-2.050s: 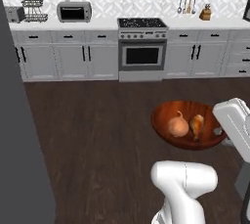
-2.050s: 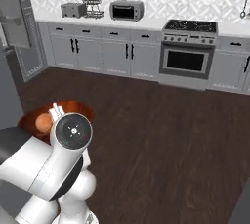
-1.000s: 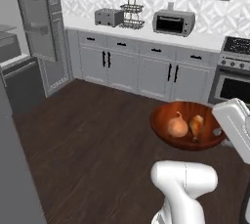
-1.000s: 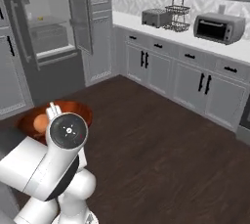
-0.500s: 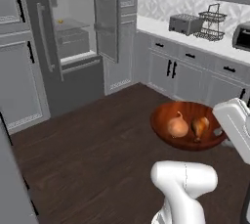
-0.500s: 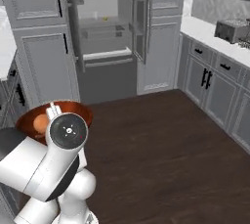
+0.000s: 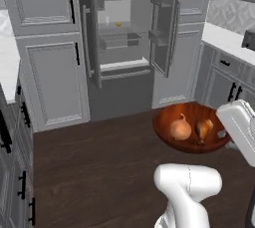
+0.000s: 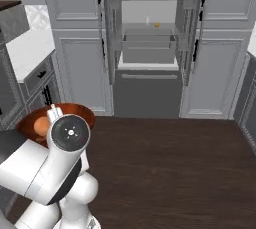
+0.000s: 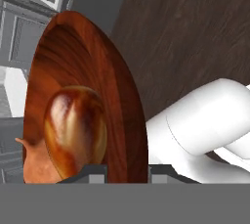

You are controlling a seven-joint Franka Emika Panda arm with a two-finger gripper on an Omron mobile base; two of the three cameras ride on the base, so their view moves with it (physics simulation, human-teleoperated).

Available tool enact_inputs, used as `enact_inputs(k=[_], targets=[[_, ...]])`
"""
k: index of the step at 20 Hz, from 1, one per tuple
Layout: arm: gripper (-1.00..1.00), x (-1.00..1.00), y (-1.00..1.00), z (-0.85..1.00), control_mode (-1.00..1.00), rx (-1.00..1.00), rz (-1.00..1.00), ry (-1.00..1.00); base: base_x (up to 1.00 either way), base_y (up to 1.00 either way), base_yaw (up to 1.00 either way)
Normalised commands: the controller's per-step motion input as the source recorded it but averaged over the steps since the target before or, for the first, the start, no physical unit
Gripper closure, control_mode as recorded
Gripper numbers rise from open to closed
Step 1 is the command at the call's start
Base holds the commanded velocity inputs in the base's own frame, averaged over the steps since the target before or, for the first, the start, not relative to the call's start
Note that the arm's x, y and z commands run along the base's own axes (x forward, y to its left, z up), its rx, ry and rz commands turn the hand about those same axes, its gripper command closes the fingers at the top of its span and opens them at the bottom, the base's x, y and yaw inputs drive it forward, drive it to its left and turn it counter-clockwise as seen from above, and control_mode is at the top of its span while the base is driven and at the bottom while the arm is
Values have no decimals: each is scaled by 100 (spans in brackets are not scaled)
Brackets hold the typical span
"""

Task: Pick the chicken drumstick and onion from their plates and place them in the bowl. Then put the bowl in the fridge.

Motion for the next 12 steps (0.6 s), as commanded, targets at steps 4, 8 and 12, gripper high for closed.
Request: enact_inputs(k=[4, 8, 12], targets=[[100, 0, 0, 0, 100, 0, 0, 0, 100, -100, 46], [100, 0, 0, 0, 100, 0, 0, 0, 100, -94, 34], [100, 0, 0, 0, 100, 0, 0, 0, 100, -71, 11]])
